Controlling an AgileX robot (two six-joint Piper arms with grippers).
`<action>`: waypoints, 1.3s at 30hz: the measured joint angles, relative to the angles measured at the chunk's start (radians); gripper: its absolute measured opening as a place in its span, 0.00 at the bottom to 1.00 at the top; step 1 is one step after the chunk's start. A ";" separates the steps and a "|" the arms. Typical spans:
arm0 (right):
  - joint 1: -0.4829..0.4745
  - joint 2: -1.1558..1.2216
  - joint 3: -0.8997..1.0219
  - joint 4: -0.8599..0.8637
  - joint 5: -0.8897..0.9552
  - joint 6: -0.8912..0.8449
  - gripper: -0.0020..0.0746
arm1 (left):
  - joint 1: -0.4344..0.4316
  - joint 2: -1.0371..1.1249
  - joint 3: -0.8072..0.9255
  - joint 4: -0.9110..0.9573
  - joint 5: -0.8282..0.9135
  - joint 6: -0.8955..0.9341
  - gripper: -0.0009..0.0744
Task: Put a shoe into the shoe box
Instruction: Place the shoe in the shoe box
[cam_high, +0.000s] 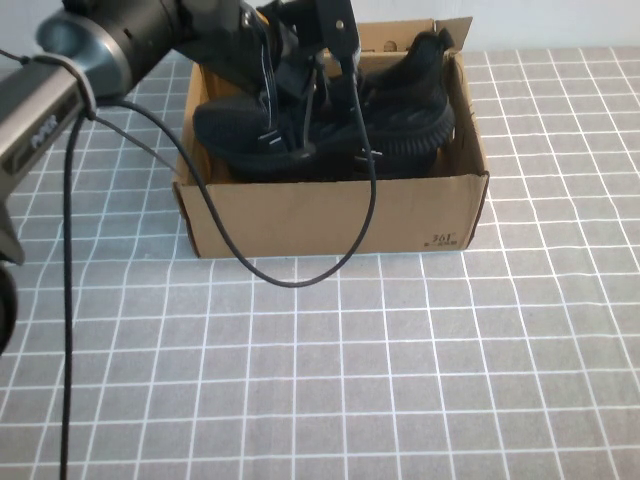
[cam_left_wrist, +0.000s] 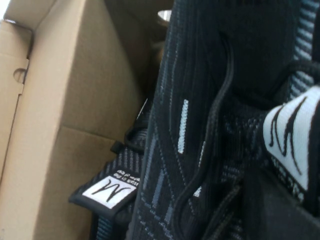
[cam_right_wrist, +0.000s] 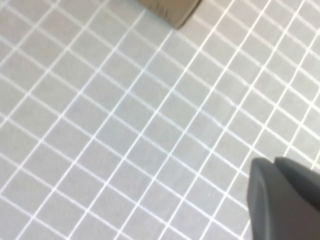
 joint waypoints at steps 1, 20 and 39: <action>0.000 -0.015 0.020 0.000 -0.005 0.000 0.01 | 0.000 0.005 0.000 0.001 -0.002 0.003 0.04; 0.000 -0.089 0.085 0.020 -0.047 0.003 0.01 | 0.000 0.090 0.000 -0.074 -0.014 0.085 0.04; 0.000 -0.089 0.087 0.042 -0.048 0.003 0.01 | 0.000 0.181 -0.002 -0.107 -0.031 0.092 0.04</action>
